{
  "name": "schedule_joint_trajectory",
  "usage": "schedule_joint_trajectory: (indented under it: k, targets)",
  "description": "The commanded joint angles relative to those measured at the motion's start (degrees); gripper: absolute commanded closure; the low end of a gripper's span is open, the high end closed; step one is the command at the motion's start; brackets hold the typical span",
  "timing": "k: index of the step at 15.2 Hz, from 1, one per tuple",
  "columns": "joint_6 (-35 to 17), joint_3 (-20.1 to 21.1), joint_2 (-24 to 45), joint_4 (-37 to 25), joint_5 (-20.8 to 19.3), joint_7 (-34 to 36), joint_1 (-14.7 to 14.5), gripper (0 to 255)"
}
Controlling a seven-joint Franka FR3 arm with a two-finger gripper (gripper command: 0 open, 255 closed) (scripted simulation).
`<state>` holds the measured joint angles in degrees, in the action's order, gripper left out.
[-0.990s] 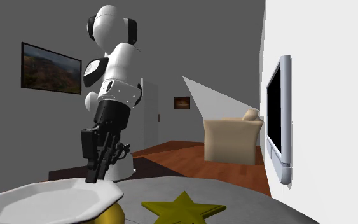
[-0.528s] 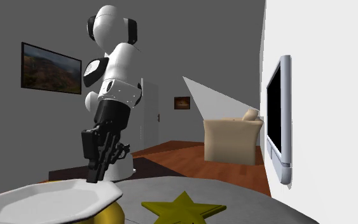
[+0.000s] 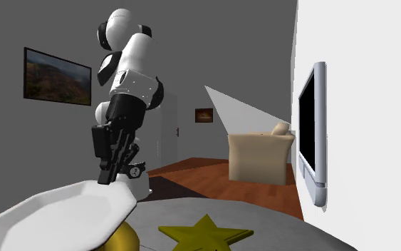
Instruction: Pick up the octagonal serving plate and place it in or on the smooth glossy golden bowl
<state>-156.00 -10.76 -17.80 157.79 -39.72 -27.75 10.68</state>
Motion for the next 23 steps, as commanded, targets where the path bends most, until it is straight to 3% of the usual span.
schedule_joint_trajectory:
  k: [1,7,8,16,23]
  targets:
    - [1.8,-0.4,-1.3,-0.5,1.6,-1.6,-0.8,255]
    - [6.6,-0.8,-5.1,-1.6,4.9,-4.8,-2.4,255]
    - [9.2,-0.1,-6.5,-2.6,6.4,-5.1,-3.5,255]
    - [1.8,0.6,-0.8,-0.6,1.6,-0.3,-1.1,255]
    - [-4.5,1.9,5.2,-0.1,-5.2,6.1,2.0,255]
